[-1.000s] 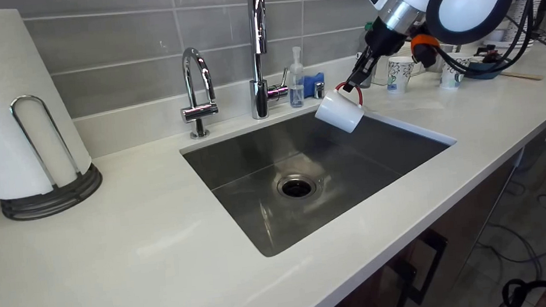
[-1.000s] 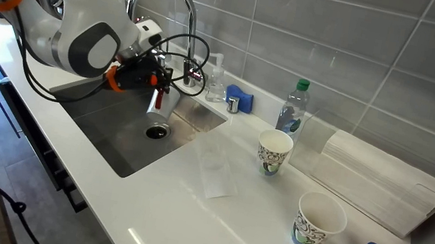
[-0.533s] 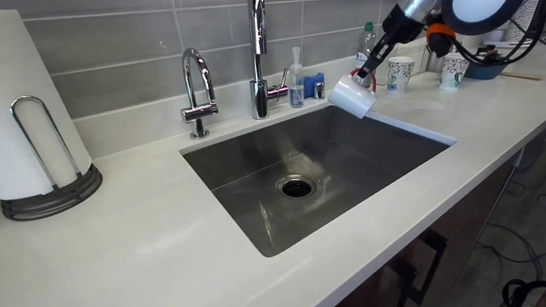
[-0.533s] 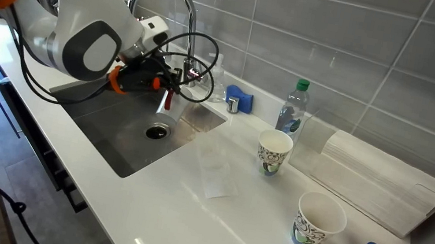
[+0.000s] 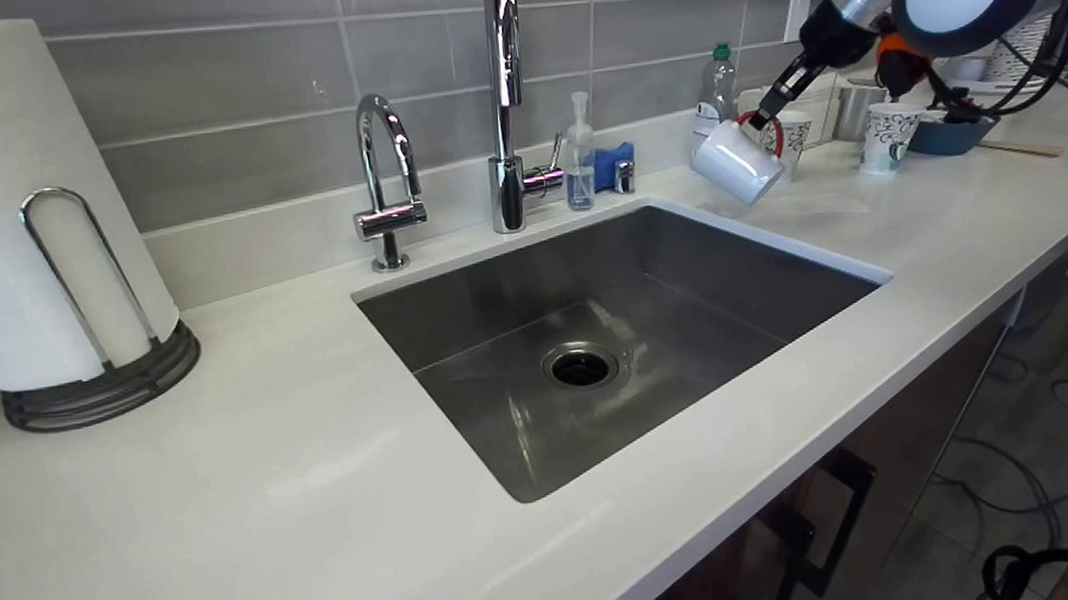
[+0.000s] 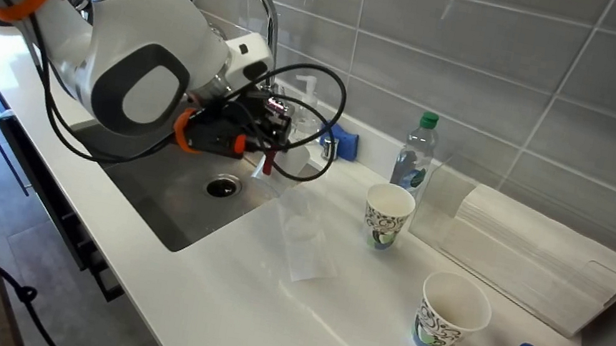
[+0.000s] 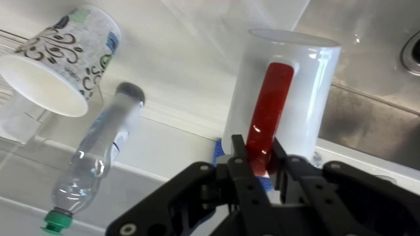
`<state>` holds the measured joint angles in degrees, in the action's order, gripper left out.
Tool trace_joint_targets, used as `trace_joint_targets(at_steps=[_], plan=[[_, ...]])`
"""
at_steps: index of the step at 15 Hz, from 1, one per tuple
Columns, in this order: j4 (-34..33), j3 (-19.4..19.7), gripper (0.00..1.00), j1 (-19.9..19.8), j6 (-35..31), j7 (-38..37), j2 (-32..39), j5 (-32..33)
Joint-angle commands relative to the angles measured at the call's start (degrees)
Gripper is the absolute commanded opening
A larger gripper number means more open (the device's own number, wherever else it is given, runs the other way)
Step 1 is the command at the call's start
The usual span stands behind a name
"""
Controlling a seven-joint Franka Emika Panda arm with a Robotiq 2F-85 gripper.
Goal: Pour the water out of the cup and take it out of the sink
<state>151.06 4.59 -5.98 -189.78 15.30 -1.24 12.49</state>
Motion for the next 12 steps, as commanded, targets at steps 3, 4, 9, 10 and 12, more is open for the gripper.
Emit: trace_joint_targets(at_steps=[3,4,9,10,12], plan=[[-2.2,2.92,0.05,-2.04,-1.94,-0.42,-0.57,-0.52],[-2.77,3.29,0.05,-2.27,-2.32,-0.36,-0.13,-0.51],[-6.43,4.21,0.05,-2.66,-4.45,-0.33,4.17,-0.57],[-6.82,4.16,0.05,-1.81,-5.01,1.56,5.15,-3.24],[-7.81,5.08,0.05,-0.14,-6.24,2.49,7.5,-5.29]])
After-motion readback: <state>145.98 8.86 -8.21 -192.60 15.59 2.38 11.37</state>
